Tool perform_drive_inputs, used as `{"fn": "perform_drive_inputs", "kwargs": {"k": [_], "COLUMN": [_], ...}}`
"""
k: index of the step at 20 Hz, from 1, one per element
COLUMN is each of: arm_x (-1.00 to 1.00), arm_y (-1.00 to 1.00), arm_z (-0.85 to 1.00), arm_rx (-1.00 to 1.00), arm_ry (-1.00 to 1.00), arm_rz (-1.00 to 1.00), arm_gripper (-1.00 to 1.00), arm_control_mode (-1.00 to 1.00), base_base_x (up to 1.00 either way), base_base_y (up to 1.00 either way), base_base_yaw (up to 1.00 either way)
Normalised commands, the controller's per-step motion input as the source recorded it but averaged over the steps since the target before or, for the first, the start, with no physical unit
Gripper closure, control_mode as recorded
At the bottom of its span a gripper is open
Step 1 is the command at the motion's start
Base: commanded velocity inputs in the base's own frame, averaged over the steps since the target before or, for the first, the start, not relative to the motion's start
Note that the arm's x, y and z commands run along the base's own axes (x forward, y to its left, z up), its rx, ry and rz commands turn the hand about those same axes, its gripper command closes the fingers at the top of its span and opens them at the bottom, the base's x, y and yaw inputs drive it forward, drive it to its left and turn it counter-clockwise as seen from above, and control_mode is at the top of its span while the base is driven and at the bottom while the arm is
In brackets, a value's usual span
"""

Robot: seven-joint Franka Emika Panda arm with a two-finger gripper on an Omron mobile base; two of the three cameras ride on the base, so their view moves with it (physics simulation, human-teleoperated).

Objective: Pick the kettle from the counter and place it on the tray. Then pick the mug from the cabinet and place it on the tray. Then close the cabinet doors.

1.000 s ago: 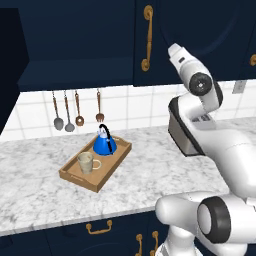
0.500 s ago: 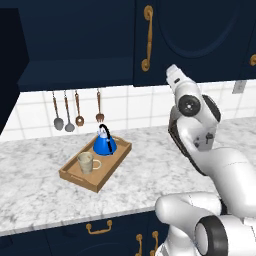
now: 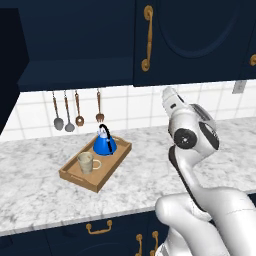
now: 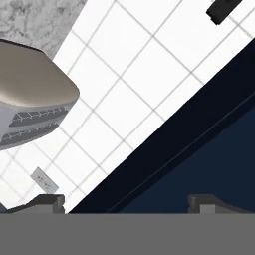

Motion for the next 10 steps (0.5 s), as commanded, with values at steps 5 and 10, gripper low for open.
{"fn": "perform_drive_inputs", "kwargs": {"k": [5, 10], "arm_x": [-0.21, -0.07], "arm_y": [0.46, 0.19], "arm_z": [-0.05, -0.1], "arm_rx": [-0.08, -0.05], "arm_ry": [0.1, 0.03], "arm_rz": [-0.06, 0.0], "arm_gripper": [-1.0, -1.0], "arm_control_mode": [-1.0, -1.0], "base_base_x": [0.0, 0.0], "base_base_y": [0.0, 0.0], "base_base_yaw": [0.0, 0.0]}}
